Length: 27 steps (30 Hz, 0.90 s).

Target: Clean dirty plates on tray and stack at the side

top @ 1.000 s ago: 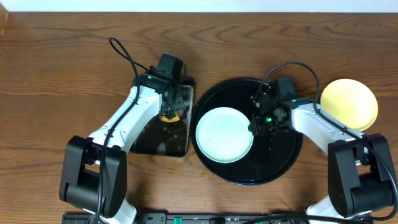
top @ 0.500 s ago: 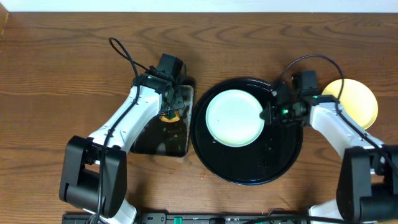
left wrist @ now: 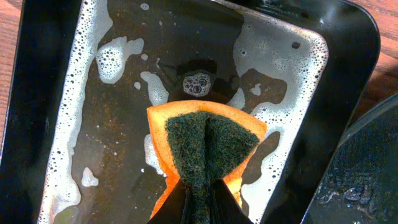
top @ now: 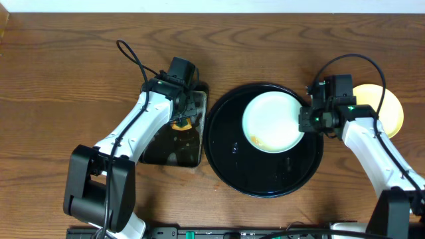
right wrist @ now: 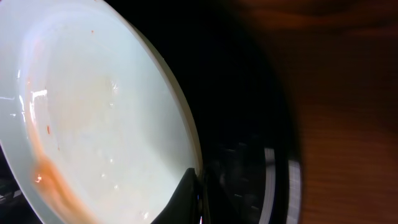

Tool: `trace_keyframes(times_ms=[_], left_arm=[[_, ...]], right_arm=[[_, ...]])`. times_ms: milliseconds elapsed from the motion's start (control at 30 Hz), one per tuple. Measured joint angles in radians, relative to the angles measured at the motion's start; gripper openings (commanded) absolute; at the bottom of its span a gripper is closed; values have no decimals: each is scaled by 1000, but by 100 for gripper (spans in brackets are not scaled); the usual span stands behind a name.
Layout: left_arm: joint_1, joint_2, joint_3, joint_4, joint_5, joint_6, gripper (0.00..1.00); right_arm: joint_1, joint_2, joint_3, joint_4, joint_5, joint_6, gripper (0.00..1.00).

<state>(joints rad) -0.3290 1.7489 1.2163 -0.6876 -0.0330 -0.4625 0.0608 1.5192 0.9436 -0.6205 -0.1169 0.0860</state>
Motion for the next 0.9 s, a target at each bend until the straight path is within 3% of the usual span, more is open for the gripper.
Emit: trace_keyframes(times_ms=[333, 700, 900], left_arm=[[0, 0, 0, 0, 0, 0, 10], [0, 0, 0, 0, 0, 0, 10], [0, 0, 0, 0, 0, 0, 10]], right_arm=[[3, -53, 17, -146, 31, -35, 1], [3, -53, 18, -56, -139, -64, 1], [3, -53, 18, -86, -172, -38, 1]])
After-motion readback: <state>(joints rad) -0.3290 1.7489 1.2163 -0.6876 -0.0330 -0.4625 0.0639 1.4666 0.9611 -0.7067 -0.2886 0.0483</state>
